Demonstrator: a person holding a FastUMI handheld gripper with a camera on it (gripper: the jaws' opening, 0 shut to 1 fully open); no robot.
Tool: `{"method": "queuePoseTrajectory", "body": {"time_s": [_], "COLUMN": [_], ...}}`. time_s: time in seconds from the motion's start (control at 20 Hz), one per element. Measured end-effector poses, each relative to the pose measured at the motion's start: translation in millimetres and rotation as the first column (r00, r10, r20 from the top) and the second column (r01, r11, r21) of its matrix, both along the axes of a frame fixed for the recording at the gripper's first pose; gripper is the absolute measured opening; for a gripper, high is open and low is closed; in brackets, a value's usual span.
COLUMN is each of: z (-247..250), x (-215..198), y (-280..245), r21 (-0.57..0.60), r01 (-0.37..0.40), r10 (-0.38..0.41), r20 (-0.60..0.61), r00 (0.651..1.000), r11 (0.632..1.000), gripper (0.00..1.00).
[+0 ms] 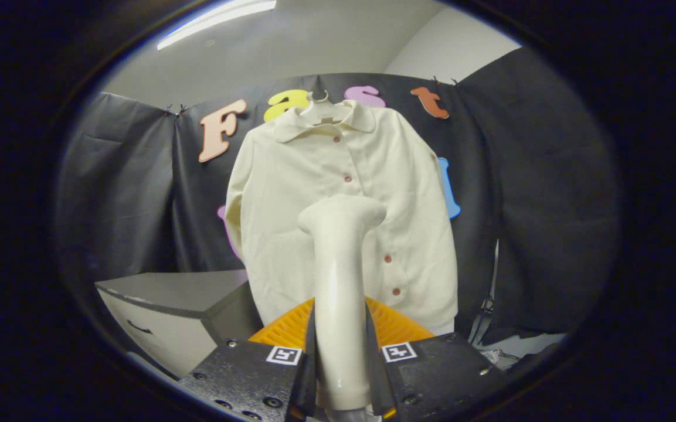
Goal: Iron the clothes twice with a garment steamer, once on the left side and once on the right side.
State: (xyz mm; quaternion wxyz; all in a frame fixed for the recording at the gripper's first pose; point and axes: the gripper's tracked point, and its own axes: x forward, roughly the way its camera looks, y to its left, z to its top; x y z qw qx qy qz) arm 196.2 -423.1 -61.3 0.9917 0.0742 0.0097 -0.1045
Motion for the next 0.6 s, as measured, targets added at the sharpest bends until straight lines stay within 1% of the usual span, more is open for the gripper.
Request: {"method": "queuePoseTrajectory", "body": {"time_s": [0.2, 0.3, 0.6], "z": [47, 64, 109], "x": [27, 41, 72], "y": [-30, -44, -75], "r21": [0.025, 0.015, -0.006], "r01": [0.046, 0.071, 0.114], "r10": [-0.048, -0.072, -0.112], "r20": [0.065, 0.075, 0.127], "r00": [0.997, 0.995, 0.986], "r11": [0.999, 0.997, 0.993], "gripper": [0.35, 0.35, 0.35]}}
